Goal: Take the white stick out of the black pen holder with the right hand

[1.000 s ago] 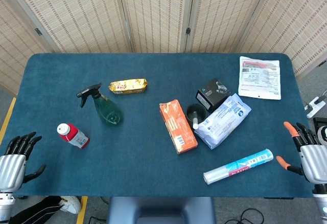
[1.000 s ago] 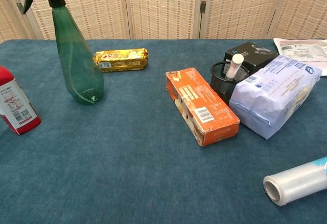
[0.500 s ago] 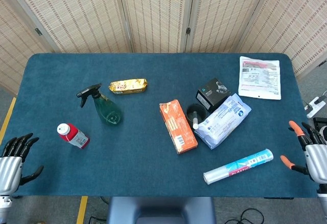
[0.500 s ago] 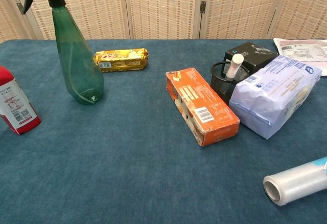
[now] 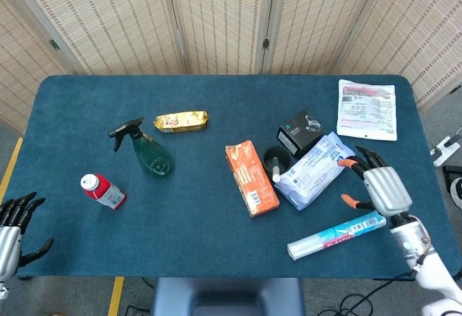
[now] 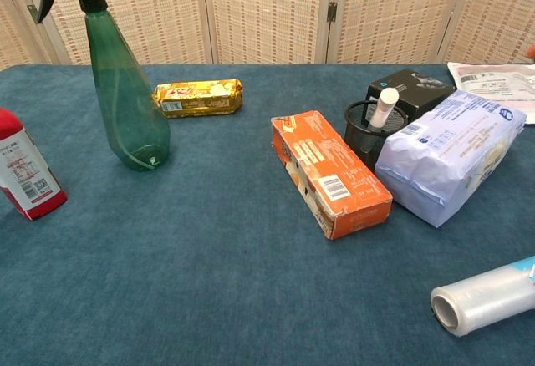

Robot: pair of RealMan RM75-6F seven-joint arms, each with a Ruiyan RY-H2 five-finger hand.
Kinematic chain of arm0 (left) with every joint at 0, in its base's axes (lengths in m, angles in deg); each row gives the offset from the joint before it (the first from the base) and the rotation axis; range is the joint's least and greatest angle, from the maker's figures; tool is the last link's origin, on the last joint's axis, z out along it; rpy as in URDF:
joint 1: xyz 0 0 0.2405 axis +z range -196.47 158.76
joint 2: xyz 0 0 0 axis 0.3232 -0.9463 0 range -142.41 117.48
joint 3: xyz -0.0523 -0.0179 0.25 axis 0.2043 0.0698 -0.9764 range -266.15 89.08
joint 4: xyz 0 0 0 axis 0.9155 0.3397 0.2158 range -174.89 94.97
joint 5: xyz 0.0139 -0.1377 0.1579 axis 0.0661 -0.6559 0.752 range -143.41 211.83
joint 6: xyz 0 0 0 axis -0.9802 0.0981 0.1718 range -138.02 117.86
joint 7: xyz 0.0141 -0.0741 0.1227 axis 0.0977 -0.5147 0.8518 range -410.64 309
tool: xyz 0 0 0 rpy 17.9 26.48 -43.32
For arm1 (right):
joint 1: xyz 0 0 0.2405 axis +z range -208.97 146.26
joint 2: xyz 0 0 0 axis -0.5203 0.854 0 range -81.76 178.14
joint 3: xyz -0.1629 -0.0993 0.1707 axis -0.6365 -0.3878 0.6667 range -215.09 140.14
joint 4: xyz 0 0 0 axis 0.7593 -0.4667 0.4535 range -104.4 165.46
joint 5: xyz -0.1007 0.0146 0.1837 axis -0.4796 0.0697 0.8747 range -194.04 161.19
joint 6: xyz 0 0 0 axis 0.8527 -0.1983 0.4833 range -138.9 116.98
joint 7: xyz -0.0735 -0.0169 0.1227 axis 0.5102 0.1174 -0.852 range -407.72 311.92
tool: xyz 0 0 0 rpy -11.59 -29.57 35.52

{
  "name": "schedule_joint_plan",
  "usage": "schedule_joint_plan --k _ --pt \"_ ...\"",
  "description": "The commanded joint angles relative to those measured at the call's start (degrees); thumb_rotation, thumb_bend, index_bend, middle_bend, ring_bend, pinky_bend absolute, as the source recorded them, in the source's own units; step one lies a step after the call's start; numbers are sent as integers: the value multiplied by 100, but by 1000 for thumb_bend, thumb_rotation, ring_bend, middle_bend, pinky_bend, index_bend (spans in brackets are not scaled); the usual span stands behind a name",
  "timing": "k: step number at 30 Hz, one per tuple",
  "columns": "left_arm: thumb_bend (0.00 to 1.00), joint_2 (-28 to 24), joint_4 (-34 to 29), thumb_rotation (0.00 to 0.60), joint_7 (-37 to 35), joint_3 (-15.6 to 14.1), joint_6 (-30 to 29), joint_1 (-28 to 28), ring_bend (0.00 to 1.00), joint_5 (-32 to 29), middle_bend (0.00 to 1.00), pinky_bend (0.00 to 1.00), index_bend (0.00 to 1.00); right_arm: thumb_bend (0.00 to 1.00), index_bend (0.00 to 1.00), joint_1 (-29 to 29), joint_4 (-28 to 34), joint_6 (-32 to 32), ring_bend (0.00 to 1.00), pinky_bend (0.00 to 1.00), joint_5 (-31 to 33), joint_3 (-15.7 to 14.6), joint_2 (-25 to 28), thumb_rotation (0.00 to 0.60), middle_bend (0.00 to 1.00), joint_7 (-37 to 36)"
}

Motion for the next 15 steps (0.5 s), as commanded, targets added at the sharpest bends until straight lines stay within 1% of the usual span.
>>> schedule_joint_plan --k 1,4,8,10,13,15 --pt "275 -7 23 600 -23 8 -9 13 142 -17 146 135 198 46 351 307 -110 247 68 125 254 200 -483 600 287 346" --pt "275 -11 38 600 -33 15 7 15 143 -34 146 135 198 32 391 511 -173 443 68 125 426 262 -760 600 293 483" --pt "275 -9 36 600 -18 29 31 4 142 -44 146 135 199 34 395 742 -347 610 68 126 618 339 -1106 600 294 665" --pt "275 -9 30 600 -4 37 45 -5 142 -49 146 135 198 56 395 834 -441 664 67 126 710 388 -1262 600 294 663" --pt "275 -10 26 600 4 41 54 -10 142 -53 146 135 198 100 398 884 -509 682 67 126 750 410 -1347 600 295 666" --pt "275 -12 19 600 20 49 70 -19 142 -60 146 135 199 161 409 966 -617 718 67 126 809 447 -1481 600 297 664"
